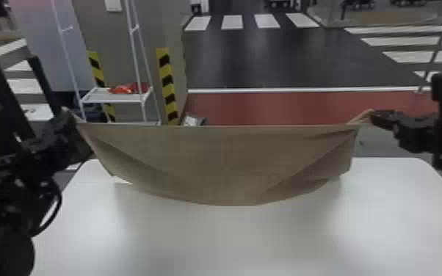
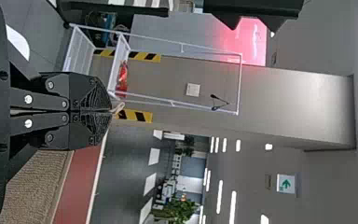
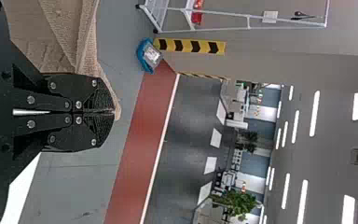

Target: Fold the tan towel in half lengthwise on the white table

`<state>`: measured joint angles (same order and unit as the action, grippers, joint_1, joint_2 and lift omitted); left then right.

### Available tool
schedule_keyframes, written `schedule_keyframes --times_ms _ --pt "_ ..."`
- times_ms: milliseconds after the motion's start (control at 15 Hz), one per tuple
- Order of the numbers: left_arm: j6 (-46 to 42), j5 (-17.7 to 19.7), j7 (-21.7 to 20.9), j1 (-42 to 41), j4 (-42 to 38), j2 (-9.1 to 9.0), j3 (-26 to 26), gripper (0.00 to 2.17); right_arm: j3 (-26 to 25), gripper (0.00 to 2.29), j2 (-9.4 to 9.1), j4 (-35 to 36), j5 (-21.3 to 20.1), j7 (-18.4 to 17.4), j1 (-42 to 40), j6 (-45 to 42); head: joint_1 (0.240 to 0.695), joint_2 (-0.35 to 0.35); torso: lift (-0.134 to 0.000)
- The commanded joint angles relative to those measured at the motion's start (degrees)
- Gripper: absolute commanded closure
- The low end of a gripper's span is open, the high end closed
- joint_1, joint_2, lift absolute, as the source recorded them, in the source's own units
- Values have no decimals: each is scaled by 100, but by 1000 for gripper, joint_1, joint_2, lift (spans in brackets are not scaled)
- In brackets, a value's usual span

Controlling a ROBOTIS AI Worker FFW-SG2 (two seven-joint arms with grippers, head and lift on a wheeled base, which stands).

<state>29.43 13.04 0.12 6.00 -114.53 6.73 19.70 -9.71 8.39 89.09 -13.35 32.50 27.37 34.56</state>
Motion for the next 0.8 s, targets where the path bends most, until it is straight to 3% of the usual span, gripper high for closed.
schedule_keyframes --times_ms 0,133,267,400,467,600,733 --pt "23 190 32 -275 -605 4 95 1632 -242 1328 92 293 113 107 -206 -85 467 92 -123" --pt "6 410 -21 -1005 -1405 -189 174 1632 -611 1328 136 987 201 432 -751 74 454 83 -123" --pt "23 507 23 -2042 -2178 -435 95 1632 -928 1328 409 1594 561 714 -1648 56 465 64 -123" --pt "-152 489 32 -2850 -2416 -620 -98 1632 -1394 1328 453 1796 711 1250 -2280 -137 536 19 -123" --pt "-644 480 41 -3325 -2477 -682 -186 1632 -1684 1328 479 1910 746 1522 -2606 -260 573 2 -123" --pt "-1277 384 85 -3984 -2495 -688 -353 1632 -2185 1328 479 1910 781 2348 -2948 -296 640 -29 -123" --pt "-1260 50 278 -4098 -2504 -638 -634 1632 -2791 1328 541 1937 1027 2885 -3493 -577 695 -60 -123"
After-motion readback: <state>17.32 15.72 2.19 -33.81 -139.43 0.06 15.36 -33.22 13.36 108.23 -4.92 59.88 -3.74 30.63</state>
